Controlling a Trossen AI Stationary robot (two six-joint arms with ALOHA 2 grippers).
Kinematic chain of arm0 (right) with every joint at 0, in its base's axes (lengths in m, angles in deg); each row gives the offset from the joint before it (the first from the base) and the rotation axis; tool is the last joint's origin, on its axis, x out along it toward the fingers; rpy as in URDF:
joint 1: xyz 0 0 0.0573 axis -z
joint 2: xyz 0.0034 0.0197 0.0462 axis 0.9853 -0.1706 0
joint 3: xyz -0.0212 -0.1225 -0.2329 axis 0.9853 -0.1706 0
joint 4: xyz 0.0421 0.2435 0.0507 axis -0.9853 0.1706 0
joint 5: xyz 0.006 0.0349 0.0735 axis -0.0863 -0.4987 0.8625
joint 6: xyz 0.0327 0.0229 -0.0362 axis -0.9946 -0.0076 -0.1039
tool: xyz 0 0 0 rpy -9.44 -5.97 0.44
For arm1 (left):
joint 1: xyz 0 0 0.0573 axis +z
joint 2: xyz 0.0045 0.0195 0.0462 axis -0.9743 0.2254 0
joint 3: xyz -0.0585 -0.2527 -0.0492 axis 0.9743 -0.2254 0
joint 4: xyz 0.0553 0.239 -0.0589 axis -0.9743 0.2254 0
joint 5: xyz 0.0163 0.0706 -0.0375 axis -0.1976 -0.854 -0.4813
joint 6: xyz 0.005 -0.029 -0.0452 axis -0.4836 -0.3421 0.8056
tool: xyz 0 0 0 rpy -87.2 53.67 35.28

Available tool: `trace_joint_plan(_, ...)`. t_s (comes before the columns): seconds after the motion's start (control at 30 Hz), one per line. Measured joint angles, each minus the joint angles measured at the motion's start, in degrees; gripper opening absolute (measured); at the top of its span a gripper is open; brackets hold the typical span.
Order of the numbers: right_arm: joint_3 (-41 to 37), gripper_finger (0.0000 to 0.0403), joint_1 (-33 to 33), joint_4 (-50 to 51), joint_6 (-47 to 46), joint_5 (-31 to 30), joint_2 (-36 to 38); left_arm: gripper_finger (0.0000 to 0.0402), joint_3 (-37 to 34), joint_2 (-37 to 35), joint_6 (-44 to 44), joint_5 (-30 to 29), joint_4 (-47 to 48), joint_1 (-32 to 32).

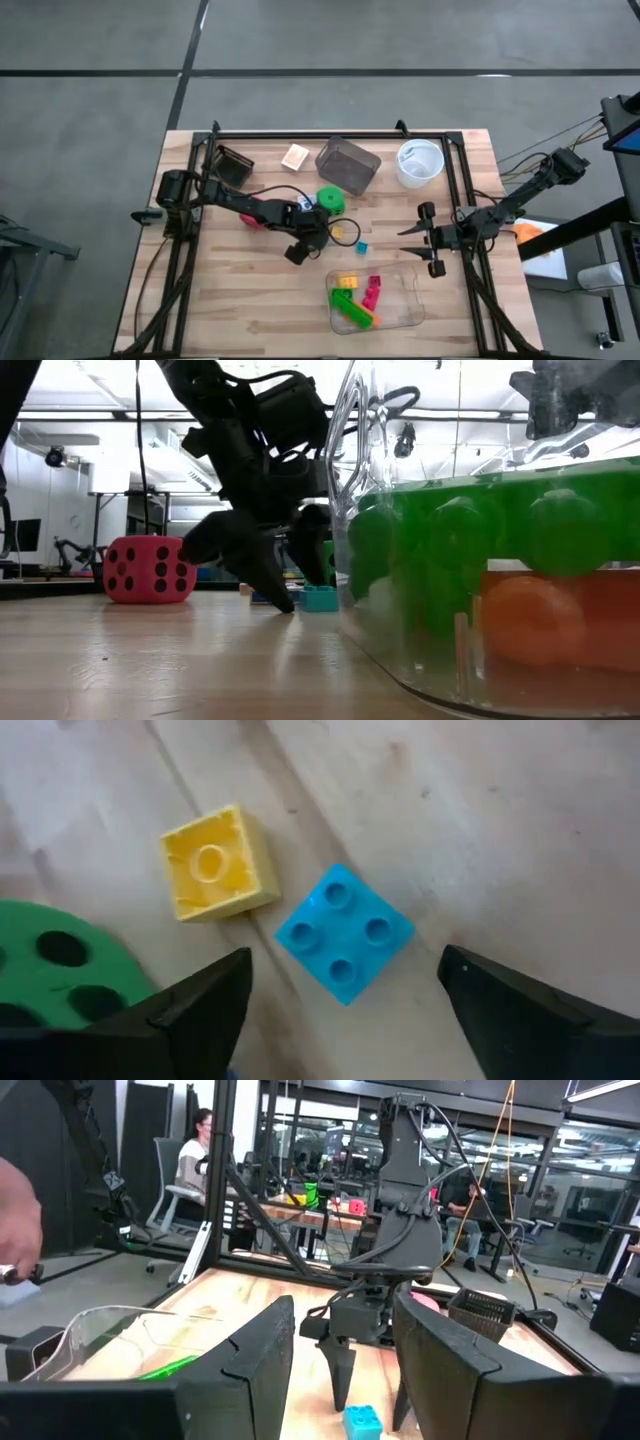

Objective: Pick & Place Toys
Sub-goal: Put the blue game piece into the bottom transparent bin

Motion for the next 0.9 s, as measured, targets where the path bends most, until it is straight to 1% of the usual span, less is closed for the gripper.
trace_joint_plan(0.17, -0.04, 0.0167, 0.00, -0.03, -0.13, -0.01, -0.22, 0.0249, -0.02, 0.00, 2.67, 4.03, 3.47, -0.11)
trace_joint_plan(0.4, -0.07, 0.0167, 0.00, 0.00, -0.13, -0.02, -0.26, 0.0150, -0.11, -0.14, 6.82, 5.27, 5.01, -0.26)
trace_joint_plan(0.53, -0.07, 0.0167, 0.00, -0.02, -0.13, -0.02, -0.39, 0.0114, -0.32, -0.65, 9.40, 5.26, 4.17, -0.35)
trace_joint_plan(0.63, -0.09, 0.0167, 0.00, -0.03, -0.13, -0.02, -0.50, 0.0108, -0.41, -0.93, 9.93, 4.29, 2.70, -0.40)
trace_joint_plan(0.7, -0.09, 0.0167, 0.00, -0.02, -0.13, -0.02, -0.52, 0.0115, -0.15, -0.96, 9.95, 2.95, 1.81, -0.41)
trace_joint_plan(0.8, -0.09, 0.0167, 0.00, 0.00, -0.13, -0.02, -0.50, 0.0149, 0.34, -1.06, 11.12, 0.43, 1.70, -0.41)
trace_joint_plan(0.9, -0.09, 0.0167, 0.00, -0.02, -0.13, -0.02, -0.52, 0.0200, 0.58, -1.07, 11.88, -0.86, 1.67, -0.37)
